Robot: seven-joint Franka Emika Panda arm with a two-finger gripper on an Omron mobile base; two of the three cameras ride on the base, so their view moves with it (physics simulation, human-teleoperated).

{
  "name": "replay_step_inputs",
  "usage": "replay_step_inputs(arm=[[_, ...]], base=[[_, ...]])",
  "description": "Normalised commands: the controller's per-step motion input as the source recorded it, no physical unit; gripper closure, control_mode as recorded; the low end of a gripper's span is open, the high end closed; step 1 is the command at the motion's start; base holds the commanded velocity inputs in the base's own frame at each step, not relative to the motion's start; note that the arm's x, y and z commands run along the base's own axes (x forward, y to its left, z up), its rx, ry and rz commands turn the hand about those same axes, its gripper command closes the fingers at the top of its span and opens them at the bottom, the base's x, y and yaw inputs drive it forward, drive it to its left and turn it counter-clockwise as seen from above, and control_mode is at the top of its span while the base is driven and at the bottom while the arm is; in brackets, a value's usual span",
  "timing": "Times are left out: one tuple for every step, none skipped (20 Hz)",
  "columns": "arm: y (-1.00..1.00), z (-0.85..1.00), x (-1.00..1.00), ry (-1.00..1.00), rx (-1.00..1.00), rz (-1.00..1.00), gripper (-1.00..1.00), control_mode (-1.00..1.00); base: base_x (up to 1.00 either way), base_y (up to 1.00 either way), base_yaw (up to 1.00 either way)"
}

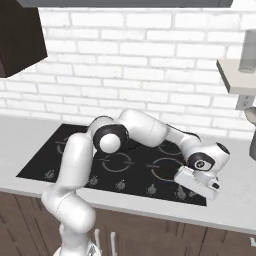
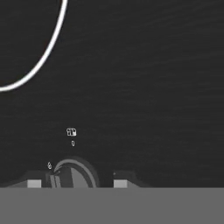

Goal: Turn off the front right burner of the stove.

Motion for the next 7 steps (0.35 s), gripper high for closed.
replay_step_inputs(arm=[[0.00,0.00,-0.06,0.00,0.02,0.00,1.00,-1.00],[0.00,0.00,0.00,-0.01,0.00,0.00,1.00,-1.00],[0.00,0.00,0.00,0.00,0.00,0.00,1.00,-1.00],[0.00,0.00,0.00,0.00,0.00,0.00,1.00,-1.00],[0.00,0.00,0.00,0.00,0.00,0.00,1.00,-1.00],[0.00,0.00,0.00,0.00,0.00,0.00,1.00,-1.00],[0.00,0.00,0.00,0.00,0.00,0.00,1.00,-1.00]], base=[[0.00,0.00,0.00],[0.00,0.00,0.00],[0.00,0.00,0.00],[0.00,0.00,0.00],[0.00,0.00,0.00],[0.00,0.00,0.00],[0.00,0.00,0.00]])
